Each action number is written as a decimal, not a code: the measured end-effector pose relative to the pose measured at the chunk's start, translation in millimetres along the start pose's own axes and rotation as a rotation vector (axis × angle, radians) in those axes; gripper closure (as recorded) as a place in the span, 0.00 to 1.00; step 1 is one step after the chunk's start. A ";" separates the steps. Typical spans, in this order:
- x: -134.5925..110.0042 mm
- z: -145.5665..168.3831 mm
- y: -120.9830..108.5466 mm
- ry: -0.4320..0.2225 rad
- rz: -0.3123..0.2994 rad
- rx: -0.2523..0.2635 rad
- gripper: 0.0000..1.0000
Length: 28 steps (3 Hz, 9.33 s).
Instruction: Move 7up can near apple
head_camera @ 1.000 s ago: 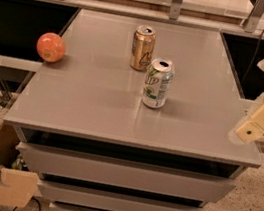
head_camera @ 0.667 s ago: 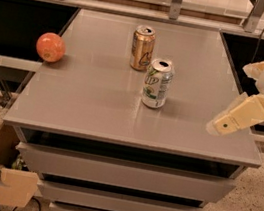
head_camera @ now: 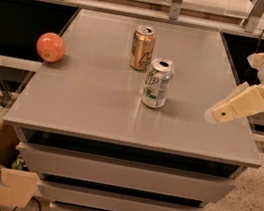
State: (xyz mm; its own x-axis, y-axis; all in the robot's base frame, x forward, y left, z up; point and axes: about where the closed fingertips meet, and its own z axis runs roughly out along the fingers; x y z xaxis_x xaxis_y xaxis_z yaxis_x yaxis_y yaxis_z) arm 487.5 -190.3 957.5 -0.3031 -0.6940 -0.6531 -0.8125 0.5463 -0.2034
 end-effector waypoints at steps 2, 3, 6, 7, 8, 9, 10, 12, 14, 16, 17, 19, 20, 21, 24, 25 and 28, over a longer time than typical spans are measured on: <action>-14.6 40.8 17.8 -0.172 -0.006 -0.121 0.00; -21.9 60.8 26.4 -0.268 -0.018 -0.185 0.00; -47.7 124.8 31.5 -0.515 -0.024 -0.289 0.00; -64.2 139.4 34.5 -0.576 -0.034 -0.323 0.00; -81.3 152.1 41.5 -0.629 -0.045 -0.361 0.18; -90.7 158.8 46.1 -0.663 -0.051 -0.388 0.40; -94.2 162.6 49.6 -0.678 -0.054 -0.411 0.64; -128.8 125.8 38.6 -0.705 -0.122 -0.427 1.00; -146.8 148.3 43.0 -0.741 -0.149 -0.498 1.00; -198.7 204.1 59.0 -0.785 -0.226 -0.614 1.00; -222.1 218.9 70.7 -0.760 -0.256 -0.595 1.00; -251.0 254.3 94.2 -0.746 -0.207 -0.593 1.00; -260.2 269.3 102.4 -0.757 -0.180 -0.618 1.00; -267.9 279.6 105.0 -0.762 -0.168 -0.639 1.00; -267.7 291.5 102.0 -0.773 -0.140 -0.673 0.36; -265.3 293.6 102.6 -0.774 -0.132 -0.683 0.12; -257.8 285.5 99.2 -0.756 -0.136 -0.674 0.00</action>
Offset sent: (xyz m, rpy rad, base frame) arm 0.0155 0.0642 -0.0411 0.3168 -0.0194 0.2211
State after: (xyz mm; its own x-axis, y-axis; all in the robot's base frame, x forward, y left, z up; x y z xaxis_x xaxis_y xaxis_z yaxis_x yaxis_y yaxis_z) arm 627.3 176.7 897.4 0.0166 -0.1250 -0.9920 -0.9985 -0.0545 -0.0098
